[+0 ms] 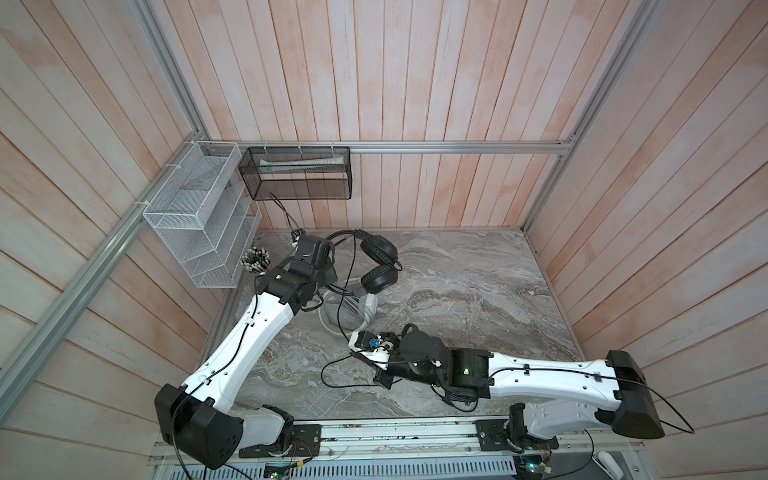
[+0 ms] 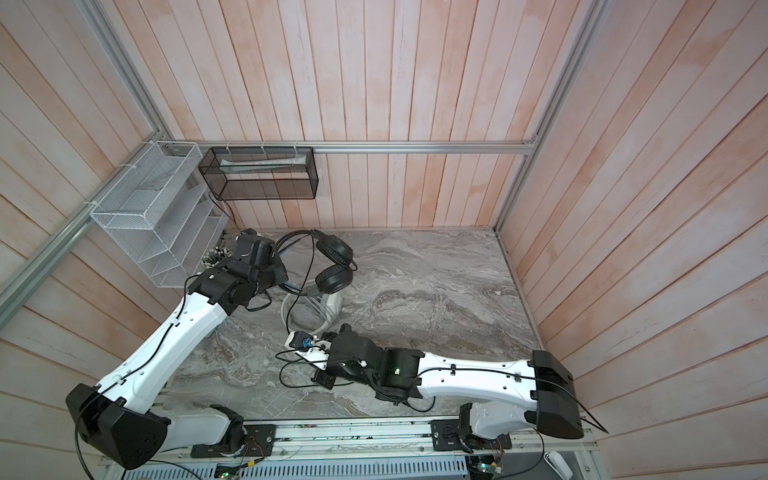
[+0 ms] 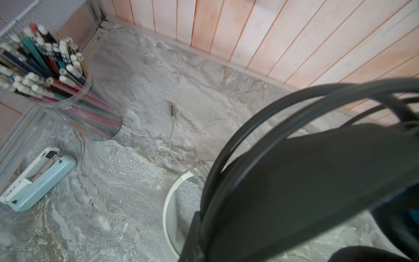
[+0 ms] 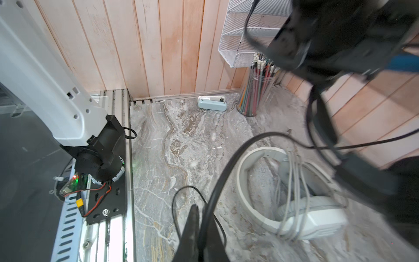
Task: Wrap the headphones
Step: 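Bring the cable in the right gripper up around the headset in the left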
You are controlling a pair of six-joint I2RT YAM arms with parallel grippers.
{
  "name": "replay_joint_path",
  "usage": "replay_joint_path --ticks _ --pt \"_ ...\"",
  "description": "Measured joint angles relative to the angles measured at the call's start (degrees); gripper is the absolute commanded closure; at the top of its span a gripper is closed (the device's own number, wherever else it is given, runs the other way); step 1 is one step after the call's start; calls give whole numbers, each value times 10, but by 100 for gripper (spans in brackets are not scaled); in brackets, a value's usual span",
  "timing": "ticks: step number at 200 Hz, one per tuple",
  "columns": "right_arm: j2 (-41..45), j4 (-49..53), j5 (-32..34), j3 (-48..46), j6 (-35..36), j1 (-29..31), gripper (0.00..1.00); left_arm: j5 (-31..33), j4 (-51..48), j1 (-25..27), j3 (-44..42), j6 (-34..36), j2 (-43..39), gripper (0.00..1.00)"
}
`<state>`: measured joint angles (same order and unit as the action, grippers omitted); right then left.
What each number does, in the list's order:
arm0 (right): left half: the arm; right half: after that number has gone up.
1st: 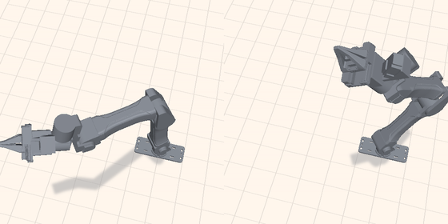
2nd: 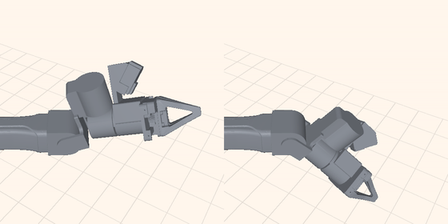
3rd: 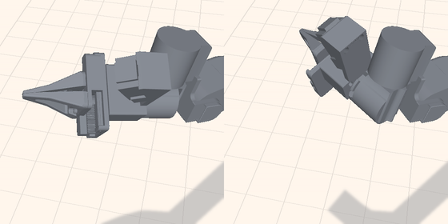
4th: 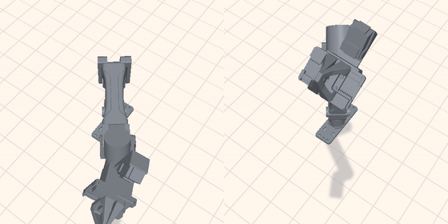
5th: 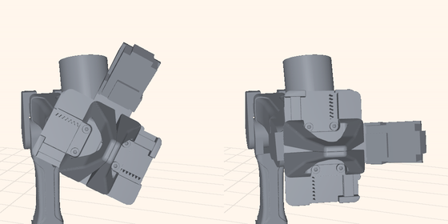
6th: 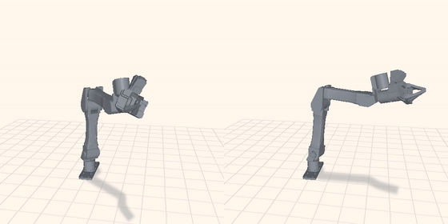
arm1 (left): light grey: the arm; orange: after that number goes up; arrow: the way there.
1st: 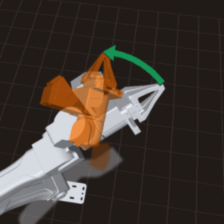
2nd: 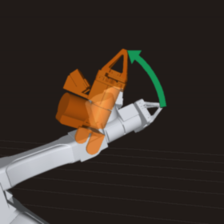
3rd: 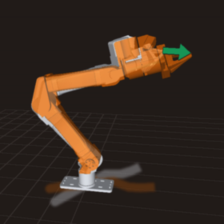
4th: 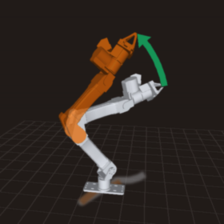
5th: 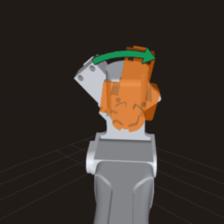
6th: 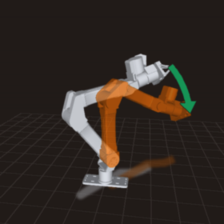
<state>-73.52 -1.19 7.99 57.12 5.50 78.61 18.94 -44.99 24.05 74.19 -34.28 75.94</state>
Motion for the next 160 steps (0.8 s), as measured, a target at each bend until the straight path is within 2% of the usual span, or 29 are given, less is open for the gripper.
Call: replay_joint_path --ticks 27,87,122,160 --pt "25 47 49 29 37 0 100 23 18 28 -56 16 -12 100" --pt "67 111 144 65 106 -9 100 124 51 152 -126 68 -60 100" --pt "98 143 171 67 124 -26 100 172 53 167 -163 86 -92 100" --pt "111 163 181 74 134 -35 100 197 69 181 -190 107 -144 100"
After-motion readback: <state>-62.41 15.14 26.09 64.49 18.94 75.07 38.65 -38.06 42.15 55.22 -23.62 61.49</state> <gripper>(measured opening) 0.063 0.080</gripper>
